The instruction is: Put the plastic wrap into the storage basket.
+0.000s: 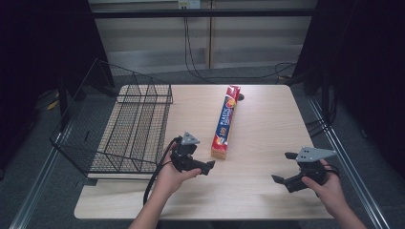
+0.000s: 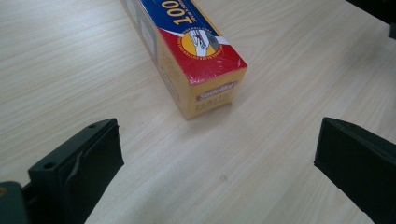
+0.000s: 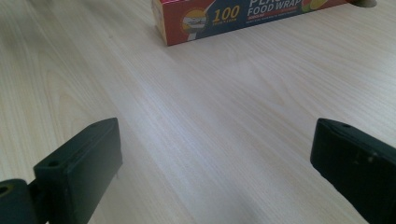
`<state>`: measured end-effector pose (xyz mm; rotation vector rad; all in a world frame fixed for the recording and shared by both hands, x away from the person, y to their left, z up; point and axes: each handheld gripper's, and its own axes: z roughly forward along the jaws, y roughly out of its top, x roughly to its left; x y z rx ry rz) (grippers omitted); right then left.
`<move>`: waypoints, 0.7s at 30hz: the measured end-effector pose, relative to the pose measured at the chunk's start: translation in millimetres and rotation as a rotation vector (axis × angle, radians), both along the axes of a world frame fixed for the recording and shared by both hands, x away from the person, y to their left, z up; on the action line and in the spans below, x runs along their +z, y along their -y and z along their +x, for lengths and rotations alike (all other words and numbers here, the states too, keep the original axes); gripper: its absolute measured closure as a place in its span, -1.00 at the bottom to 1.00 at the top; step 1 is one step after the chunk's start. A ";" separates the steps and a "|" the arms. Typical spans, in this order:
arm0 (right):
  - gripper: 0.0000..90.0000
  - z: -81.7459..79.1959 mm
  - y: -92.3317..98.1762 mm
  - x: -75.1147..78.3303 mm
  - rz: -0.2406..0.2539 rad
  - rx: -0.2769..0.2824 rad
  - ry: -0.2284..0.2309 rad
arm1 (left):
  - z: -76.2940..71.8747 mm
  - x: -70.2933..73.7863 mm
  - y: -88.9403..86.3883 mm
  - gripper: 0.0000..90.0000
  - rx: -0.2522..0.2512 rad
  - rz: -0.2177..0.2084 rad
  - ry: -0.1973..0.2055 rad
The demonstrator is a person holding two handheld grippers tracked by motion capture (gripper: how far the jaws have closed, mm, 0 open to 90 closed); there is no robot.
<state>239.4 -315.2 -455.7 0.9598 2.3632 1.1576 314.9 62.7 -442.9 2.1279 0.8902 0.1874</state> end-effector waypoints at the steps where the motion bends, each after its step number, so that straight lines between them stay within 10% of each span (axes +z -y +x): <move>1: -0.96 0.2 -0.2 -0.1 0.003 0.009 -0.004 | 1.2 0.7 1.5 -0.99 0.000 -0.004 -0.001; 21: -0.96 0.0 2.2 1.7 0.014 0.000 0.004 | 48.9 16.3 39.4 -0.88 0.067 -0.001 -0.041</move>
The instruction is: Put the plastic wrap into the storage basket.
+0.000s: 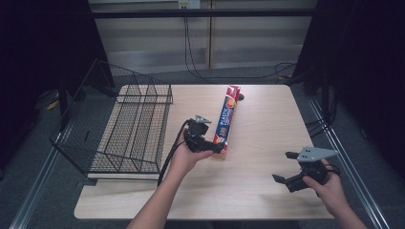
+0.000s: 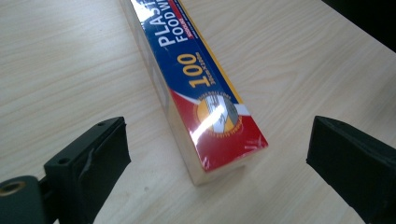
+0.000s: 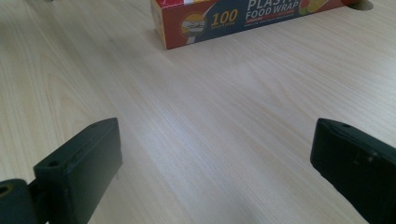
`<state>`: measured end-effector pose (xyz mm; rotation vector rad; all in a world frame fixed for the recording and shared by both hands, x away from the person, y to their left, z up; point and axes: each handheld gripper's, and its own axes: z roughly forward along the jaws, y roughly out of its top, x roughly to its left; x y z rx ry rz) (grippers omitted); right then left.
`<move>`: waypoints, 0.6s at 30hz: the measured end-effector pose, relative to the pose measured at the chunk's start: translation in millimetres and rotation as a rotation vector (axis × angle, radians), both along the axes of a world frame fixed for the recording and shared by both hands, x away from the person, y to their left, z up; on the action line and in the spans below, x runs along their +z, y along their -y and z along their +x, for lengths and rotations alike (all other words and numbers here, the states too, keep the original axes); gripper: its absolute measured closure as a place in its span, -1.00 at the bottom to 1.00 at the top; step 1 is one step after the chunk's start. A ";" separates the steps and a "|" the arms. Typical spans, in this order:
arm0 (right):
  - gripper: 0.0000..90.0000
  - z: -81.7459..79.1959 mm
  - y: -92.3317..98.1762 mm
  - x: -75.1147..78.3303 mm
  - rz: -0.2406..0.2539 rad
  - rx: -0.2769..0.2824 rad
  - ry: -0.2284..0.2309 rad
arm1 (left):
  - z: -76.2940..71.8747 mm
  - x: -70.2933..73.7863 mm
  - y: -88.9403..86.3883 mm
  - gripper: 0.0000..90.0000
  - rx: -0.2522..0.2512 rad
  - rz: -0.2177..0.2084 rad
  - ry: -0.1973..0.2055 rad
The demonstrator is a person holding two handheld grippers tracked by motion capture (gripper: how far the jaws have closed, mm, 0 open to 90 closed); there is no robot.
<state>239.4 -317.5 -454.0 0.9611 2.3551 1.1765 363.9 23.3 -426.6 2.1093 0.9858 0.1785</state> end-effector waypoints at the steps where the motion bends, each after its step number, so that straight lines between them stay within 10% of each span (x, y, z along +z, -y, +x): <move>1: -0.96 0.0 0.0 0.2 0.002 -0.001 0.001 | 0.0 0.0 0.0 -0.87 0.000 0.000 0.000; 18: -0.96 -0.2 0.1 0.8 0.004 0.002 0.002 | 36.2 -6.8 36.7 -0.83 0.047 0.048 -0.039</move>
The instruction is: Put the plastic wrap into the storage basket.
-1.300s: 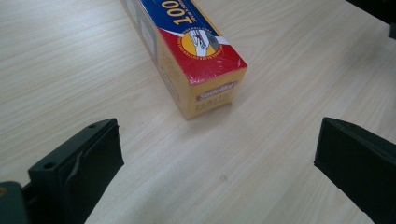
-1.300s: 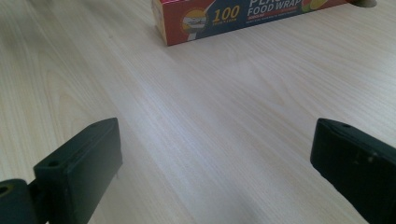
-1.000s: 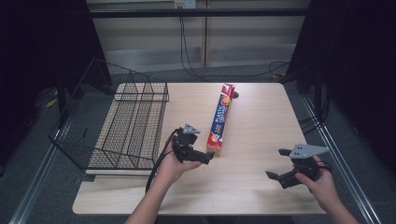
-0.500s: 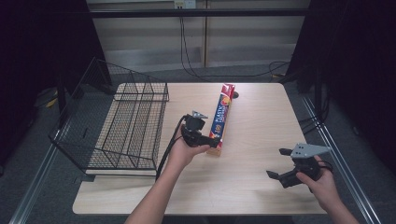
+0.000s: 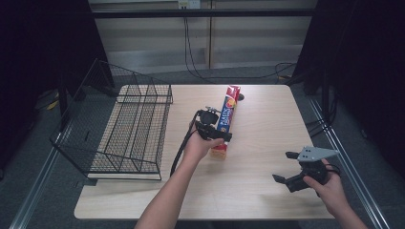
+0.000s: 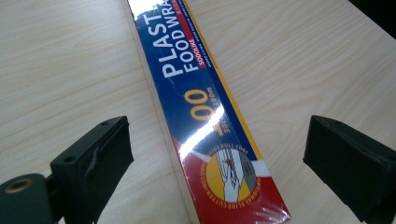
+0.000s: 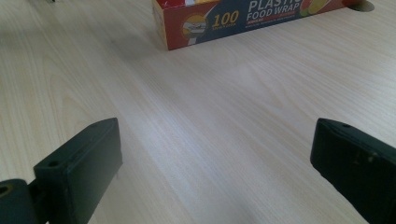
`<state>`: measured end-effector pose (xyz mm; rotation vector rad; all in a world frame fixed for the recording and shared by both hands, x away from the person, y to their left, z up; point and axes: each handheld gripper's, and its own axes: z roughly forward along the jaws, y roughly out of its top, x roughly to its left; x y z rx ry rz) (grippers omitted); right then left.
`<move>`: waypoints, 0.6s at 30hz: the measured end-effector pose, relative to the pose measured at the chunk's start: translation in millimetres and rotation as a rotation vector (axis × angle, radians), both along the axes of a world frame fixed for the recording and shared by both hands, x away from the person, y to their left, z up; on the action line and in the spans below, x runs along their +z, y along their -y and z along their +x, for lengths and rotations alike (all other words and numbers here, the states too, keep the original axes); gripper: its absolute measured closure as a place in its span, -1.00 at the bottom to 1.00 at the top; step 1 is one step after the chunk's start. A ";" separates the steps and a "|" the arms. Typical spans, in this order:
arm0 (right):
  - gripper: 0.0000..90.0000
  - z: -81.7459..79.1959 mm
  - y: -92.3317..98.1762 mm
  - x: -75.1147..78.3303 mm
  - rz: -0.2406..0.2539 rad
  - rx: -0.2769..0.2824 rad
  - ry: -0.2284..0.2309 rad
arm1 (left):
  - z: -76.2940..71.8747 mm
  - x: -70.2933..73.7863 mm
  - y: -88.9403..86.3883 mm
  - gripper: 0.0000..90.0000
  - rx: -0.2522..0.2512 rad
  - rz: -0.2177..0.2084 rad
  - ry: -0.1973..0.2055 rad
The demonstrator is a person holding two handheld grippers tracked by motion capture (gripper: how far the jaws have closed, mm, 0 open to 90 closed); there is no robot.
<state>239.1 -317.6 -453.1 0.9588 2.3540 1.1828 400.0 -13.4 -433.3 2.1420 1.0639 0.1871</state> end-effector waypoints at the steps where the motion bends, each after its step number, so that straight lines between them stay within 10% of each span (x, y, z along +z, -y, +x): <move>1: -0.96 0.2 0.1 0.1 0.002 0.001 0.000 | 3.0 -1.6 3.0 -0.82 0.011 -0.006 -0.001; 18: -0.96 0.2 2.9 1.7 0.010 0.005 0.006 | 20.7 -16.3 24.6 -0.73 0.064 0.032 -0.019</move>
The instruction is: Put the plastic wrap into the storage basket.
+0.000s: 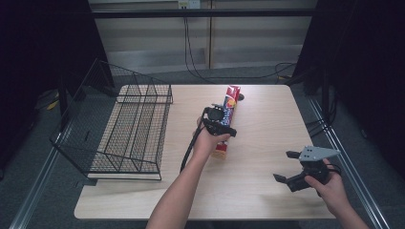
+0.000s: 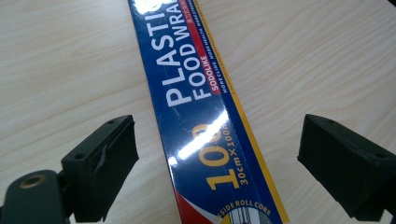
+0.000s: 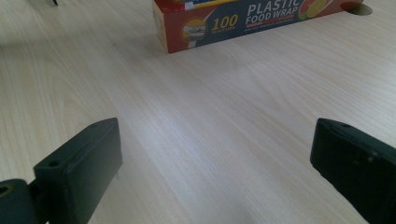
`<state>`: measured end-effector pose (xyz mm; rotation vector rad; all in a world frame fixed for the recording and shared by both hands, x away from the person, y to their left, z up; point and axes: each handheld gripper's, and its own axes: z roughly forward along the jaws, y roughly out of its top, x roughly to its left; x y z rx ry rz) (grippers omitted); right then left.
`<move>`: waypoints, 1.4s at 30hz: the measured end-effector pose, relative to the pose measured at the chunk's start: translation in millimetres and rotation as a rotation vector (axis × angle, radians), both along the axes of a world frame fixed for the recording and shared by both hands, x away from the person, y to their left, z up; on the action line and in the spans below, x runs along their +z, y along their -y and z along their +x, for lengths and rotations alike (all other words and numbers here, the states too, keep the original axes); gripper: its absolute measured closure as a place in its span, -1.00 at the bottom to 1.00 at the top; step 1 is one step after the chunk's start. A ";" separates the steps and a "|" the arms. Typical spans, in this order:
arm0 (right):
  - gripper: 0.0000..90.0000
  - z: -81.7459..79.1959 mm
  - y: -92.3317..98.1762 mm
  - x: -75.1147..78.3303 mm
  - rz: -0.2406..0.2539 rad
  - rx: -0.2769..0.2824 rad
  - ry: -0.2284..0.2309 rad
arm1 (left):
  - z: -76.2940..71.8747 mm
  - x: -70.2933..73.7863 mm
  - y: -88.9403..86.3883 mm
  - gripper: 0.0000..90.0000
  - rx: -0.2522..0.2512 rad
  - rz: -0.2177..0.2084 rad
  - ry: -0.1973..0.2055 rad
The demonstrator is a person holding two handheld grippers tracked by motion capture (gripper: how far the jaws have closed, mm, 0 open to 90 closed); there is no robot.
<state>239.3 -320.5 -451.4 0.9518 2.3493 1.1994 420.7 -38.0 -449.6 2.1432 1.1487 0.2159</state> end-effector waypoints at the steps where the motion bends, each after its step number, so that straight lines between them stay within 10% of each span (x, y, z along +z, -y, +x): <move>1: -0.96 0.1 0.4 0.3 0.001 -0.002 0.002 | 1.6 -1.4 0.7 -0.72 0.003 0.011 -0.012; 27: -0.96 0.5 2.9 0.4 0.007 -0.005 0.005 | 13.6 -8.2 7.1 -0.19 0.072 0.077 -0.126; 42: -0.96 1.1 -0.4 -0.2 -0.001 0.010 -0.001 | -5.1 -2.4 -32.4 -0.13 0.036 0.118 -0.163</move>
